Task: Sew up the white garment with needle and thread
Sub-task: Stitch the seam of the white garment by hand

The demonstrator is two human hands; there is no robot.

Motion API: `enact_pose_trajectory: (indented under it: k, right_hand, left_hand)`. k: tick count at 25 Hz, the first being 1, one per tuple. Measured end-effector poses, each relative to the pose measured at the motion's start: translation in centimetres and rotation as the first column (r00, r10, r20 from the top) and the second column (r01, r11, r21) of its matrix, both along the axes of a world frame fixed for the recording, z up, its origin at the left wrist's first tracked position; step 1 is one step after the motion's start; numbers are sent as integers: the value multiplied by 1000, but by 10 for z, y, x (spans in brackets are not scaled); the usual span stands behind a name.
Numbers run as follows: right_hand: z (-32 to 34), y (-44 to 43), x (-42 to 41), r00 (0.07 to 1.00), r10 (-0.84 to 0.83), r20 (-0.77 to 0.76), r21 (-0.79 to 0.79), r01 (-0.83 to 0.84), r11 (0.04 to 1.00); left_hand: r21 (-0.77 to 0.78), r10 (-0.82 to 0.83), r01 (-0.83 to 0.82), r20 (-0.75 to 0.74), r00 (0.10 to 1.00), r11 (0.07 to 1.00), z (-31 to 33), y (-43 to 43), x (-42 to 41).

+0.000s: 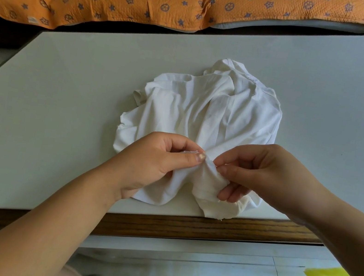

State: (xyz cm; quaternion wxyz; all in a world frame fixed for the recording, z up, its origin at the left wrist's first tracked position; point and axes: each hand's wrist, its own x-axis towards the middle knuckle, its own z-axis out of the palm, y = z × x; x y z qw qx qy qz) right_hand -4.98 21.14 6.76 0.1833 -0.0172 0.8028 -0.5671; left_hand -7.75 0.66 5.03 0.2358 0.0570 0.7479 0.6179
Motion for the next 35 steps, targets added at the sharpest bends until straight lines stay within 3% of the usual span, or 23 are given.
enact_pose_trajectory:
  k: [6, 18, 26, 30, 32, 35]
  right_hand:
    - [-7, -3, 0, 1000, -17, -18, -79, 15, 997]
    - [-12, -13, 2, 995, -74, -73, -108, 66, 992]
    - [-15, -16, 4, 990, -84, -117, -63, 77, 995]
    - [-13, -14, -4, 956, -205, -210, -38, 202, 979]
    - [-10, -7, -13, 928, -306, -213, -100, 291, 952]
    - [-6, 2, -26, 920, -389, 54, -405, 376, 834]
  left_hand:
    - [97, 5, -17, 127, 992, 995, -3, 2, 0]
    - [161, 91, -116, 155, 984, 980, -7, 9, 0]
    - [71, 84, -92, 116, 990, 993, -11, 12, 1]
    - [45, 95, -101, 130, 987, 994, -11, 12, -1]
    - [39, 111, -117, 136, 984, 992, -10, 11, -1]
    - [27, 99, -102, 114, 989, 994, -8, 10, -1]
